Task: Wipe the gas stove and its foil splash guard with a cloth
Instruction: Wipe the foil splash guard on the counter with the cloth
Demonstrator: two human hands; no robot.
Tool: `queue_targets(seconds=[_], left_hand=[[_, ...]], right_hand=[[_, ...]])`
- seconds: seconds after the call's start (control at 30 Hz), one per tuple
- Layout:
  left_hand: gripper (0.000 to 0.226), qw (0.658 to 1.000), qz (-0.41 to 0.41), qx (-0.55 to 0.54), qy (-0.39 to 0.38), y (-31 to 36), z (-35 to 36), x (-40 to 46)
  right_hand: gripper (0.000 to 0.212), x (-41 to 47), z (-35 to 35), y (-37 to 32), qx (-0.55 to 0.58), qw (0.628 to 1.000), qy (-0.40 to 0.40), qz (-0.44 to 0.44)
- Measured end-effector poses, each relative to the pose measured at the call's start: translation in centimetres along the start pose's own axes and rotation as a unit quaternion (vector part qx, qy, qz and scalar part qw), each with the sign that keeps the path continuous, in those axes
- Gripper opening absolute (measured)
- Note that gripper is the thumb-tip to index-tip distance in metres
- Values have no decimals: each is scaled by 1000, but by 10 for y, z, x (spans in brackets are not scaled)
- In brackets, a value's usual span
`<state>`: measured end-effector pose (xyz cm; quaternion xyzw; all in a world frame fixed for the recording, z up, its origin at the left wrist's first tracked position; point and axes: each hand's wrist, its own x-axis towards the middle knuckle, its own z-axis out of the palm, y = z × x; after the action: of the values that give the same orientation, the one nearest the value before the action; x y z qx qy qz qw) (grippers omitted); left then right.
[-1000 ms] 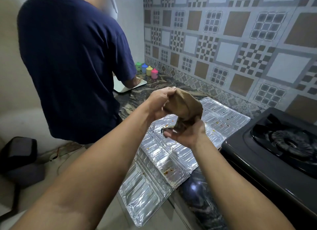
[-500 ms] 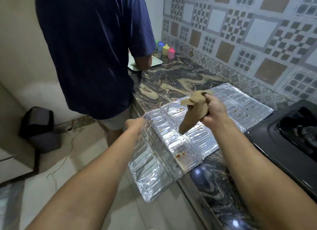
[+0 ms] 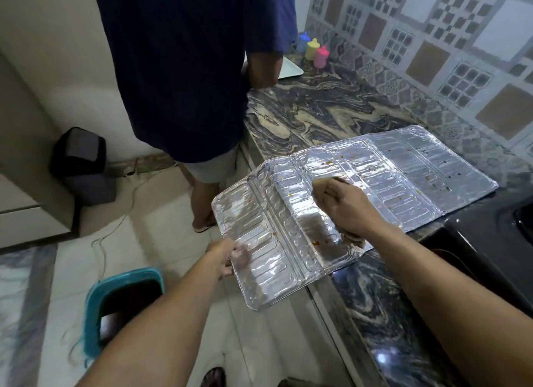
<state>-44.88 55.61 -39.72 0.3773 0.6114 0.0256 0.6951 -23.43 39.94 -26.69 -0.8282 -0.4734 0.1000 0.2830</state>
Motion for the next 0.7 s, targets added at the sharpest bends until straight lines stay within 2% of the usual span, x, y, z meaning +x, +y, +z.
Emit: queue_targets(seconds=[0.07, 0.1, 0.17, 0.27, 0.43, 0.53, 0.6, 0.7], left_hand=[[10, 999, 20, -45, 14, -2, -7, 3], [19, 997, 27, -73, 9, -2, -12, 6], [30, 993, 26, -109, -35, -1, -22, 3], [17, 977, 43, -172, -116, 4, -30, -23], [33, 938, 54, -269, -210, 3, -34, -51], [54, 921, 65, -301, -239, -3, -31, -59], [65, 898, 68, -351, -258, -8, -25, -58], [101, 874, 56, -401, -271, -13, -13, -56]], right_hand=[[12, -2, 15, 2, -53, 997, -39, -27], [12, -2, 21, 1, -80, 995, -49, -42], [19, -1, 33, -1, -111, 991, -52, -58], [24, 3, 51, 0, -152, 984, -48, -81], [19, 3, 65, -12, -145, 975, -129, -109], [26, -1, 74, -10, -158, 967, -146, -139], [25, -4, 78, -6, -179, 959, -155, -156], [35, -7, 84, -1, -200, 953, -152, -167]])
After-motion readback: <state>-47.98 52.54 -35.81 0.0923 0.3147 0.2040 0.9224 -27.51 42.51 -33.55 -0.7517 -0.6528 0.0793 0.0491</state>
